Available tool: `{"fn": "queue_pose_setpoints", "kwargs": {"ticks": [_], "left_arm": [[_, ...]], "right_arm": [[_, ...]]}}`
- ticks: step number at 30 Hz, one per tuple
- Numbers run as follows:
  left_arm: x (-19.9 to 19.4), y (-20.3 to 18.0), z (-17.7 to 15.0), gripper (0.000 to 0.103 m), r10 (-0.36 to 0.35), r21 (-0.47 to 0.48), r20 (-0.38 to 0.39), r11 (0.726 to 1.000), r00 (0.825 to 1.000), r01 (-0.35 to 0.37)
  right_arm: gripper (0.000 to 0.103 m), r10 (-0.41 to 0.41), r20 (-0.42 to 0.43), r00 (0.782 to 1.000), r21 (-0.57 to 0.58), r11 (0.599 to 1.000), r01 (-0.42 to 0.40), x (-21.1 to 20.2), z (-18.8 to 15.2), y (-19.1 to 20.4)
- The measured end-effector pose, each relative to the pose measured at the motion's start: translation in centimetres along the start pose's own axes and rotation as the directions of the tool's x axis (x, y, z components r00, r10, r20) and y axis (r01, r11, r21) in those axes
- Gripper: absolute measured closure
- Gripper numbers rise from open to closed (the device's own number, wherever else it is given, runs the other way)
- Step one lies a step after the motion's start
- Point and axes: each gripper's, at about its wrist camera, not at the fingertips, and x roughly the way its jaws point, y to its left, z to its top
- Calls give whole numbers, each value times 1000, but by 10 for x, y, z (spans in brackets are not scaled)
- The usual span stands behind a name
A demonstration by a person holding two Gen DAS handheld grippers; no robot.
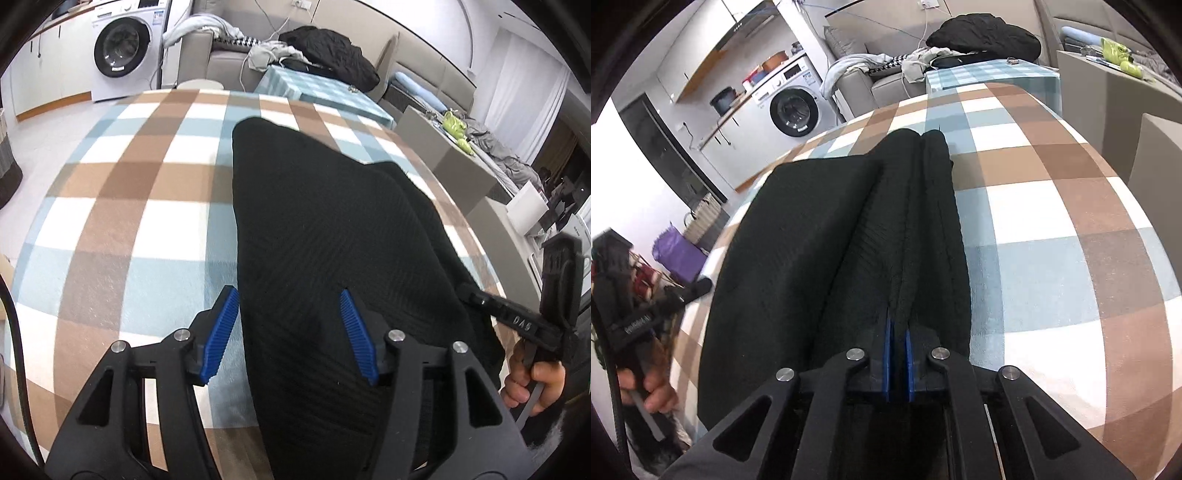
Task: Fold small clothes
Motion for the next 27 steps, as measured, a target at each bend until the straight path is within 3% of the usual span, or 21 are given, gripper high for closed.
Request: {"fn": "queue_pose_setpoints", "kwargs": {"ticks": [4,7,9,11,14,16,19,22,24,26,27], "left_arm": [[8,2,-4,48,5,-5,-18,1000,1000,-5],[12,3,-5,48,9,-4,-23,1000,1000,-9],[13,2,-7,48,18,-2,-20,1000,1000,-18],[13,2,-8,48,23,-1,-22,1000,1000,-23],[10,1,-9,48,15,6,-15,1000,1000,-15],[10,2,-9,48,17,7,-13,1000,1000,-17],[13,5,-8,48,13,-1,-21,1000,1000,-13],[12,6,-8,48,14,0,-14,1000,1000,-14],[11,9,-6,48,11,-3,-8,1000,1000,-11],[11,12,-5,48,13,-3,-4,1000,1000,-13],[10,13,-4,48,13,-3,-4,1000,1000,-13]], "right_arm": [[76,52,-5,999,15,999,-52,2,6,-6],[76,67,9,998,36,997,-68,10,17,-4],[82,46,41,998,57,997,-49,12,24,-8],[98,45,54,998,50,998,-47,16,35,-4],[99,65,159,985,-39,997,-60,-9,37,14],[98,17,145,989,-45,999,-10,-10,38,16],[92,-56,-19,998,-15,998,56,24,38,3],[89,-28,1,1000,21,999,28,21,39,-1],[85,-57,38,998,25,998,56,12,42,1],[64,-71,88,994,40,997,68,1,49,4],[59,-49,111,993,43,998,44,-5,53,7]]}}
